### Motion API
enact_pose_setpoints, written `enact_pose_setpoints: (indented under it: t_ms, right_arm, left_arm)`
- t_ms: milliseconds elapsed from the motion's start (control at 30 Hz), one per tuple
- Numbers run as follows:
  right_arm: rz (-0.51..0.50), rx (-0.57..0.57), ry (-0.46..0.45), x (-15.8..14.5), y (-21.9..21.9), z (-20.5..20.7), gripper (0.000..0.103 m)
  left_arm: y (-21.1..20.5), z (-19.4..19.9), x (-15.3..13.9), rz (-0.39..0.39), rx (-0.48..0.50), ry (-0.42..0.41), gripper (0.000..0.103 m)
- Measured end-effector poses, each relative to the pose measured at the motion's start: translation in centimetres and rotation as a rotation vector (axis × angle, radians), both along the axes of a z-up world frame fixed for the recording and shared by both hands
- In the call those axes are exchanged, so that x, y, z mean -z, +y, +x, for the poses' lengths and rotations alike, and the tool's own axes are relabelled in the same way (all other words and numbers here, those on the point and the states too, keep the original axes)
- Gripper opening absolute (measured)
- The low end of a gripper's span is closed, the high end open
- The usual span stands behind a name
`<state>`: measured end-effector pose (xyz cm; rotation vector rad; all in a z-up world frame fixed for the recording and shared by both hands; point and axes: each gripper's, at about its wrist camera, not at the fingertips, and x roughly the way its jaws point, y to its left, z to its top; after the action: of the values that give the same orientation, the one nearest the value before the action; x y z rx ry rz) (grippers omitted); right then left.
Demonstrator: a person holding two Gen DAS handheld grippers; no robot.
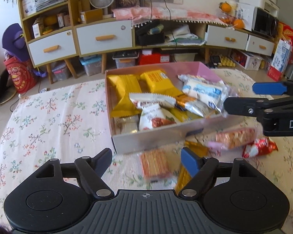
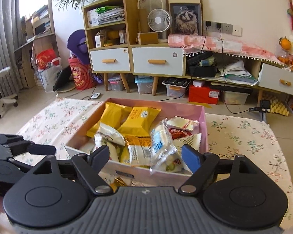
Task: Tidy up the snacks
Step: 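Withdraw both open tools from the box toward the remaining snacks, then grasp the gold-wrapped bar with the left tool while the right tool grasps the red candy bag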
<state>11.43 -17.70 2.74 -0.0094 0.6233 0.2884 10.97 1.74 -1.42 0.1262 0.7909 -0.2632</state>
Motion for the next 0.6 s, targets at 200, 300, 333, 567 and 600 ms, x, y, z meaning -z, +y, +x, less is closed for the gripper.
enact_pose_setpoints:
  t_ms: [200,300,333,567,600]
  right_arm:
    - [-0.047,0.012,0.019,0.3,-1.2,-1.1,0.091]
    - [-0.067,0.016,0.029,0.6,-1.8,-1.6,0.094]
    - [-0.074,0.017,0.033,0.7,-2.0,-1.7,0.095]
    - [-0.118,0.029,0.058,1.5,-3.4,-2.8,0.098]
    - [-0.119,0.031,0.062,1.7,-3.6,-3.0,0.098]
  left_arm:
    - [0.1,-1.1,0.5,0.012,0.018,0.032,0.085]
    - [0.1,-1.6,0.7,0.010,0.025,0.049,0.086]
    - [0.1,-1.7,0.8,0.007,0.027,0.055,0.086]
    - [0.2,-2.5,1.3,-0.006,0.042,0.084,0.086]
    - [0.2,-2.5,1.5,-0.008,0.044,0.089,0.086]
